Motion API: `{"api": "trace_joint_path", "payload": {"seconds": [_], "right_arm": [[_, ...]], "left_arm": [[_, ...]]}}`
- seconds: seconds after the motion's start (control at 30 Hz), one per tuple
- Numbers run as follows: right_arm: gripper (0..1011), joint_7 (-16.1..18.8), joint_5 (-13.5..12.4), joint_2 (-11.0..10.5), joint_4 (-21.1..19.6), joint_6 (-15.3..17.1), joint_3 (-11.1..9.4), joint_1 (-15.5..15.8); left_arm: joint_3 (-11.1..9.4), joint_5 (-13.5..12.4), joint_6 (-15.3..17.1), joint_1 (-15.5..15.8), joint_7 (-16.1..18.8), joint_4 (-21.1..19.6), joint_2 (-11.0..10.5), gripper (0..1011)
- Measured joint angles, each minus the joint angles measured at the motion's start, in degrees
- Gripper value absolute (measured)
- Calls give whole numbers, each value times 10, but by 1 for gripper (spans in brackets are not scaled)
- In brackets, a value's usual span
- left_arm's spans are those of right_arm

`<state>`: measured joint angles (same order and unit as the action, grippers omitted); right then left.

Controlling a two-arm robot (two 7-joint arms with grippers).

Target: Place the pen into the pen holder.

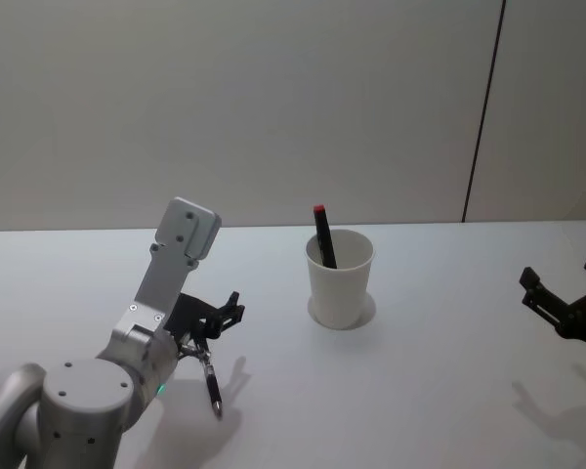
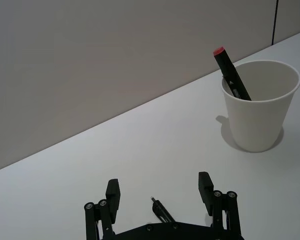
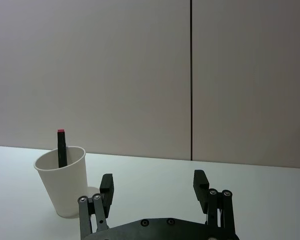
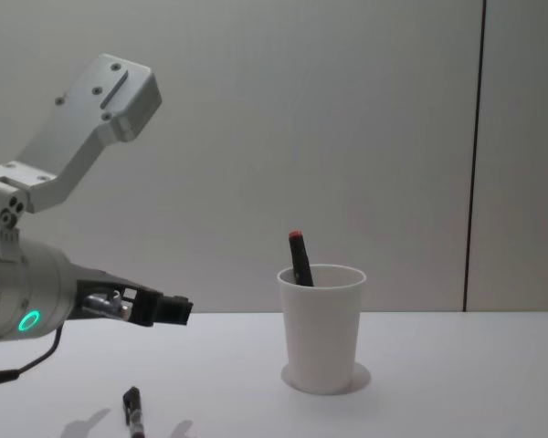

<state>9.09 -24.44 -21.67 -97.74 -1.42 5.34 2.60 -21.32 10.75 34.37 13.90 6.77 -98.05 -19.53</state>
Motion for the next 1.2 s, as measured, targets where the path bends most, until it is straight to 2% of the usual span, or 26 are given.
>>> {"api": "trace_joint_path", "payload": {"seconds": [0.7, 1.2], "right_arm": [[1002, 0, 0, 0, 0, 0, 0, 0], [1001, 0, 0, 0, 0, 0, 0, 0]], "left_arm": [[15, -11, 27, 6, -29, 11, -3, 1004], [21, -5, 70, 18, -36, 25, 13, 1004]]}}
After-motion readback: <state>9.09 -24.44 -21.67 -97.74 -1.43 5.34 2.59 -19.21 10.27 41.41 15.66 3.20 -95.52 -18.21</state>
